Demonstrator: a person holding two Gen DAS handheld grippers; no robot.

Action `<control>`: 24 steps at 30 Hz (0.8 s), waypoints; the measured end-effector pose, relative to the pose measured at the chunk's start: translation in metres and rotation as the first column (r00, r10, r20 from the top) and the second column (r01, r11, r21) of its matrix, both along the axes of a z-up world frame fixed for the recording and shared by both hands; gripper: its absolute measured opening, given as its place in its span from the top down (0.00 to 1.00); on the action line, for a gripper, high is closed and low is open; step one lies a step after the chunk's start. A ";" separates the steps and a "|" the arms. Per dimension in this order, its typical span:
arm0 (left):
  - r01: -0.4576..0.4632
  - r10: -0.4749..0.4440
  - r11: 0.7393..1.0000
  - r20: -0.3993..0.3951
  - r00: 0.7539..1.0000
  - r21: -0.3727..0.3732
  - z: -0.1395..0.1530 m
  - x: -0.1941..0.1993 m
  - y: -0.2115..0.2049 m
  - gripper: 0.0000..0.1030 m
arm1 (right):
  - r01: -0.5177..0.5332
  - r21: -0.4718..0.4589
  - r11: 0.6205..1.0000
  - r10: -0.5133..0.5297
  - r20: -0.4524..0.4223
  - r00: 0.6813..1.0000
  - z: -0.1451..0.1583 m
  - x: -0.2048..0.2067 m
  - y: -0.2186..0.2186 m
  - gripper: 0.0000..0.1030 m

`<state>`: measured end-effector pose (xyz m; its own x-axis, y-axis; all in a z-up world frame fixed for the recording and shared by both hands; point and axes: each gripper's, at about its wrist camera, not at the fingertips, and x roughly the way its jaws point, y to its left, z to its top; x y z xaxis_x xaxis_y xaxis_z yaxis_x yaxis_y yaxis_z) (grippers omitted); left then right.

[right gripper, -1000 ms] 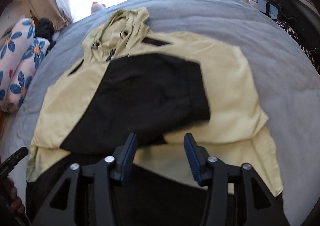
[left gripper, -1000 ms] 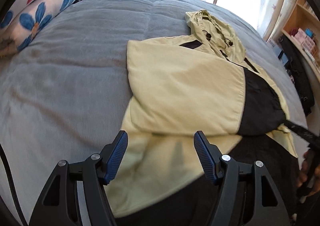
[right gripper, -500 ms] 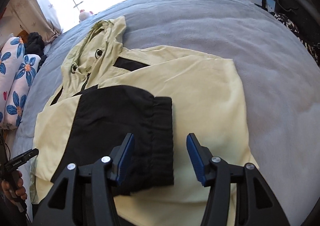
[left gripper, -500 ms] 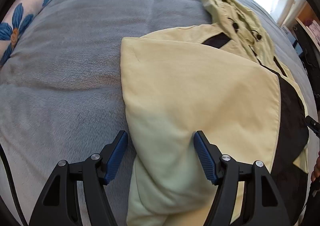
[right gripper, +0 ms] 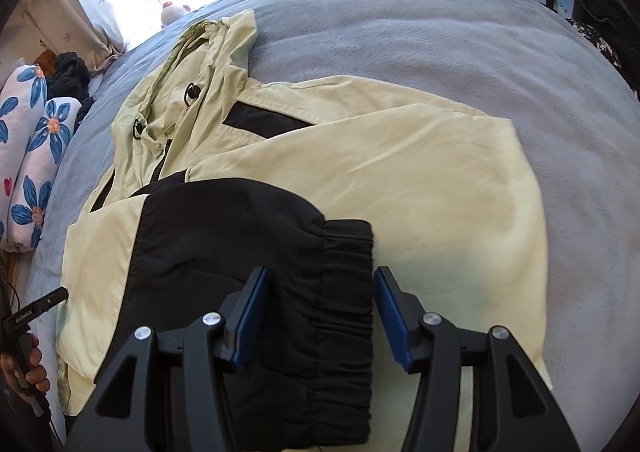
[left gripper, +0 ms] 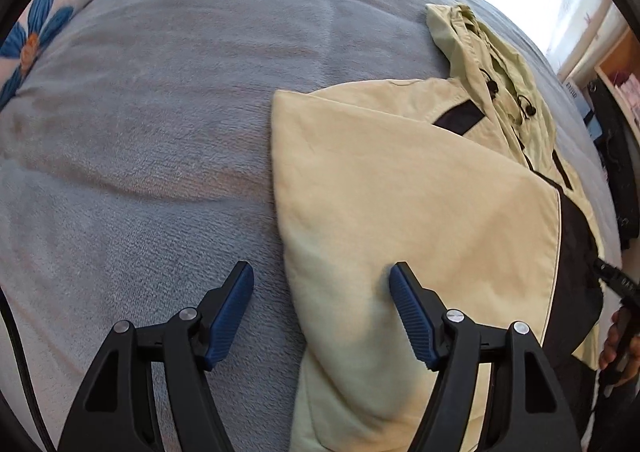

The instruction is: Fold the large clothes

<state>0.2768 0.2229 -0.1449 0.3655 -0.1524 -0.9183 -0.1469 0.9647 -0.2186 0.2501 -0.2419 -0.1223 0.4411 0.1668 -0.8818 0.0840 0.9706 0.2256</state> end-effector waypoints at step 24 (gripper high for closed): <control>-0.093 0.036 0.955 0.198 0.979 0.283 0.008 0.031 -0.011 0.99 | -0.005 -0.172 0.985 0.027 0.124 0.992 -0.006 0.030 0.042 0.68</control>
<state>0.3082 0.2116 -0.1365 0.5365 0.1396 -0.8323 -0.1941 0.9802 0.0392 0.2801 -0.1995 -0.1283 0.5486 0.0262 -0.8356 0.0500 0.9967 0.0641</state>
